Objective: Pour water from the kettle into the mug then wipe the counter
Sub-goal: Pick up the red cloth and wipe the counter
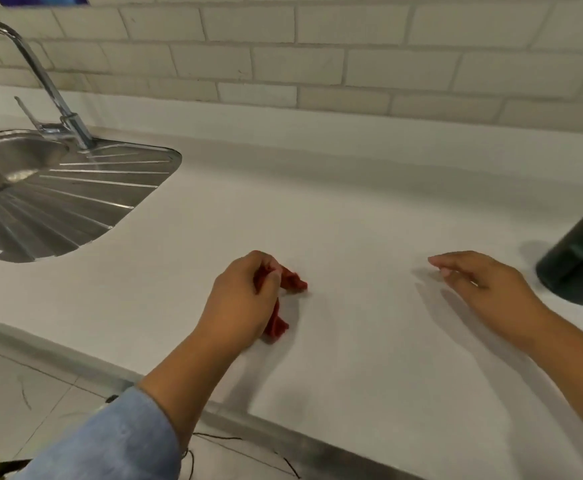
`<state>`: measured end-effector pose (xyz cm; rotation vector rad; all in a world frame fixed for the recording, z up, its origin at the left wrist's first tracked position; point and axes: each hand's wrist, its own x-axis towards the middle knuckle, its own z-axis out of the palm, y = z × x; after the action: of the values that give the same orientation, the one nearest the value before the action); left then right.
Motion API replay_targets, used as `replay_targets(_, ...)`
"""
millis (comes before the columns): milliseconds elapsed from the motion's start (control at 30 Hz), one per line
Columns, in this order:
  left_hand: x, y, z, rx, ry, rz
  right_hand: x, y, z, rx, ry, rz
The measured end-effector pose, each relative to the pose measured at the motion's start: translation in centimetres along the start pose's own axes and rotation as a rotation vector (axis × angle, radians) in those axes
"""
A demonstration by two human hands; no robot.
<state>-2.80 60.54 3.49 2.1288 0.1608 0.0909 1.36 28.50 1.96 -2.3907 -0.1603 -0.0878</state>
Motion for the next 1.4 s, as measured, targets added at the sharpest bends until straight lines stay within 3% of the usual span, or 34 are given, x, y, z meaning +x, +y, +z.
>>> replay_targets(233, -7.0, 7.8, 13.0, 0.073, -0.283, 0.32, -10.6, 6.8, -5.5, -0.185, 0.085, 0.073)
replay_targets(367, -11.5, 7.9, 19.1, 0.489, -0.523, 0.5, -13.7, 9.5, -6.2, -0.218, 0.035, 0.153)
replay_targets(433, -11.8, 6.5, 19.8, 0.673, -0.456, 0.608, -14.5, 9.9, -6.1, -0.246, 0.013, 0.15)
replay_targets(533, -11.0, 5.5, 18.9, 0.746, -0.276, 0.555, -14.7, 9.4, -5.5, -0.228, 0.096, 0.134)
replay_targets(633, -10.4, 5.8, 18.2, 0.555, -0.251, 0.431, -14.4, 6.6, -4.6, -0.11, 0.089, 0.002)
replay_targets(733, -10.7, 7.1, 17.5, -0.034, -0.395, 0.187, -14.2, 2.8, -2.3, -0.017, -0.142, -0.175)
replay_targets(800, -11.3, 7.9, 17.0, -0.416, -0.48, -0.007, -14.4, 1.4, -0.8, 0.118, -0.18, -0.158)
replay_targets(833, -11.6, 8.0, 16.8, -0.491, -0.48, -0.052, -14.4, 1.1, -0.6, 0.222, -0.145, -0.123)
replay_targets(1033, -10.9, 7.3, 14.3, -0.309, -0.197, 0.061, -15.1, 4.9, -7.0, 0.404, 0.199, 0.034)
replay_targets(1167, -10.3, 5.3, 11.9, -0.296, -0.118, 0.033, -17.0, 14.0, -16.0, 0.154, 0.472, 0.333)
replay_targets(1300, -10.4, 4.2, 11.6, -0.249, -0.113, -0.009, -20.3, 22.4, -19.3, -0.154, 0.499, 0.558)
replay_targets(1400, -10.5, 4.4, 11.9, -0.177, -0.127, 0.016, -19.4, 22.1, -17.7, -0.235, 0.475, 0.577)
